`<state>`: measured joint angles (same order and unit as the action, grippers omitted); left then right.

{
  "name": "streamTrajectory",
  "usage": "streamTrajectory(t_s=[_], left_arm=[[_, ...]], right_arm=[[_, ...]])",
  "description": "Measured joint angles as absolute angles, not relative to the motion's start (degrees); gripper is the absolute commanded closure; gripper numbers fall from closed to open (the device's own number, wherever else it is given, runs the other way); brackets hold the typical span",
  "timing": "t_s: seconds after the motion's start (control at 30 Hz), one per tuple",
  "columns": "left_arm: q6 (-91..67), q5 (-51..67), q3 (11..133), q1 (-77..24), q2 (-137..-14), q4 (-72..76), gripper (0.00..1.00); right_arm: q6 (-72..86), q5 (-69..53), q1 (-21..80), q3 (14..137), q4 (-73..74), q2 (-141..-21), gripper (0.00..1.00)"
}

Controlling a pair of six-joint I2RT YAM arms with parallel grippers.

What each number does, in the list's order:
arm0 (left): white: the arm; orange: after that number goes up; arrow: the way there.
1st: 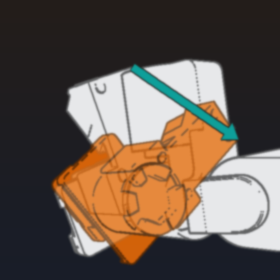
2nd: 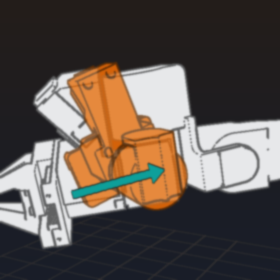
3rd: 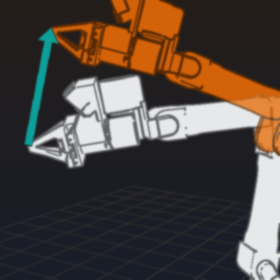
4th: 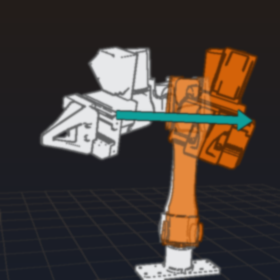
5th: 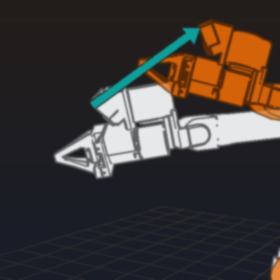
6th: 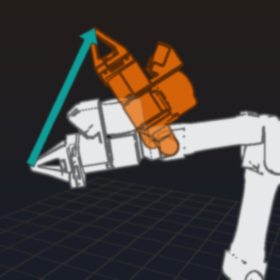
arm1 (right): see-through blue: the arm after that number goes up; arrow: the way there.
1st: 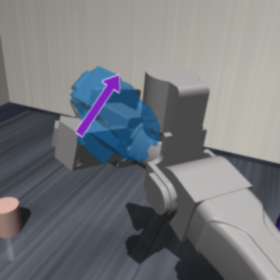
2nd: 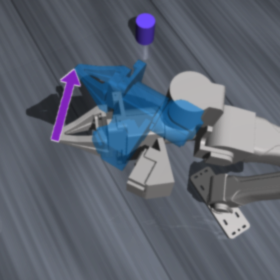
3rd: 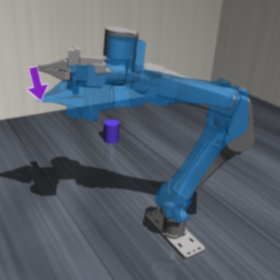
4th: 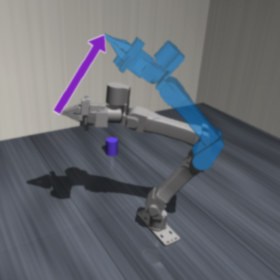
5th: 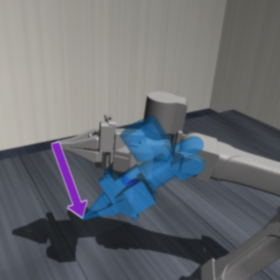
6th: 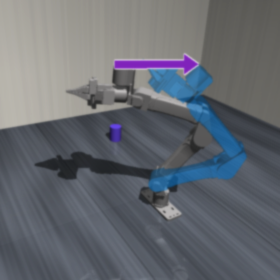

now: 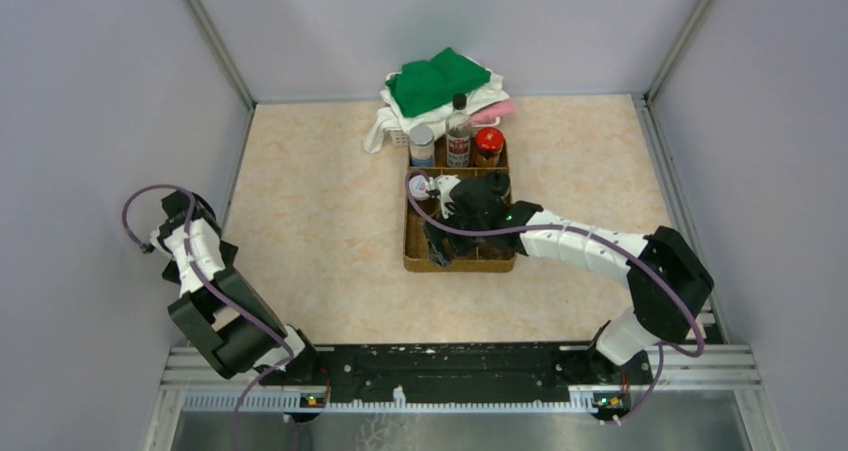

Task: Organize the condiment bottles
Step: Pick up the bottle from the corner of the board.

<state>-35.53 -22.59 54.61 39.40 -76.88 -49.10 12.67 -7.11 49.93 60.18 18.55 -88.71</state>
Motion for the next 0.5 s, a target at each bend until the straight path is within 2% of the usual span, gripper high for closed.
streamTrajectory(t_s=[0.1, 0.27, 0.33, 0.5], left_arm=[[-34.81, -21.89, 54.63, 39.42, -77.03, -48.16, 0.43], [-33.06, -20.03, 56.05, 39.51, -78.74, -48.07, 0.71], [-31.64, -18.55, 57.28, 39.51, -80.16, -47.9, 0.77], [-27.42, -13.93, 58.0, 38.57, -81.28, -45.43, 0.81]], right_arm=[[13.1, -7.07, 49.71, 59.57, 17.89, -88.75, 0.22], [13.54, -7.01, 49.65, 58.85, 17.41, -88.82, 0.22], [13.69, -6.98, 49.6, 58.85, 17.19, -88.97, 0.22], [14.0, -6.63, 49.36, 58.85, 17.12, -89.21, 0.22]])
